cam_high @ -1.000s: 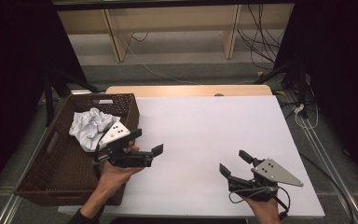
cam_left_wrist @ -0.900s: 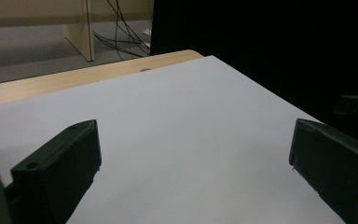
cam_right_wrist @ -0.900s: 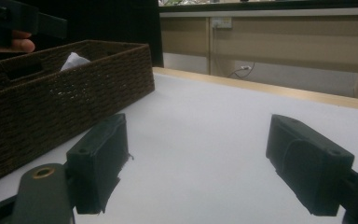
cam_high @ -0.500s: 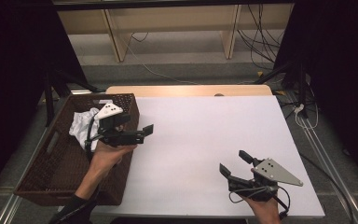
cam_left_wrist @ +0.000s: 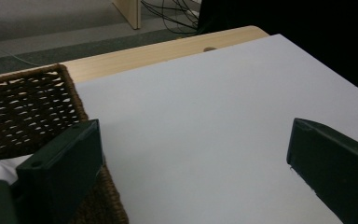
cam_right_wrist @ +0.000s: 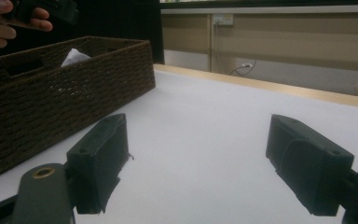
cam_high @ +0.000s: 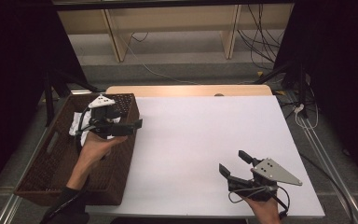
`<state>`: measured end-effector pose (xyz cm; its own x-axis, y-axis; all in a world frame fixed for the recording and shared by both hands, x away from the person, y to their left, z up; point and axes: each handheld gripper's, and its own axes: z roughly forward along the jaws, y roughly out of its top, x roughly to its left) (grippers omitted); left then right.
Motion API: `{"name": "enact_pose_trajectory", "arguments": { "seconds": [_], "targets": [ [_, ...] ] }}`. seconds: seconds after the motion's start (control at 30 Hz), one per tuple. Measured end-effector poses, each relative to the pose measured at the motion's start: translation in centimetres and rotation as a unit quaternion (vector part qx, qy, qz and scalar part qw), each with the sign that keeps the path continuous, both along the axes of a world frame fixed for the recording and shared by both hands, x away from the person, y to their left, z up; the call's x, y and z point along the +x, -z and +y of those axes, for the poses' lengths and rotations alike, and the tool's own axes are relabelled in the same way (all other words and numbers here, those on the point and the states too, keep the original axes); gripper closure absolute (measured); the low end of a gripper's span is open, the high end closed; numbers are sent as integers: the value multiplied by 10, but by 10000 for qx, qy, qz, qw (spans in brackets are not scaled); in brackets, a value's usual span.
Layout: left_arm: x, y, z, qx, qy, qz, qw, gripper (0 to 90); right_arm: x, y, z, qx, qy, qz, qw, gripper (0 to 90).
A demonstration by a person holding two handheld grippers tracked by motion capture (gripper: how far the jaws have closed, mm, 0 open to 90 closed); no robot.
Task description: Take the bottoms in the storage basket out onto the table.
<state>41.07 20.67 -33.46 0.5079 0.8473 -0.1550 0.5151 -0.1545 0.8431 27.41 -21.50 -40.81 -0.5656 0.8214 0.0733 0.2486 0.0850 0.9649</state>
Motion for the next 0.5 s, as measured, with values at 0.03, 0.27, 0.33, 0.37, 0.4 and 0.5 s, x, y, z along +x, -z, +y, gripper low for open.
{"name": "enact_pose_trajectory", "arguments": {
  "seconds": [0.03,0.27,0.33,0.37,0.4,0.5],
  "targets": [
    [3,0,6,57,-90,-6,9999,32,0,0,0,5,-8,4,10000,220],
    [17,2,45,217,-690,143,9973,37,1,1,0,-12,-8,28,10000,220],
    [20,5,55,280,-849,242,9957,41,0,1,1,-29,-17,19,10000,220],
    [22,7,60,293,-928,274,9949,41,0,1,1,-32,-18,14,10000,220],
    [23,8,63,299,-981,297,9943,43,0,1,1,-42,-17,17,10000,220],
    [27,11,77,309,-1245,393,9910,46,1,1,1,-50,-16,35,10000,220]
  ]
}}
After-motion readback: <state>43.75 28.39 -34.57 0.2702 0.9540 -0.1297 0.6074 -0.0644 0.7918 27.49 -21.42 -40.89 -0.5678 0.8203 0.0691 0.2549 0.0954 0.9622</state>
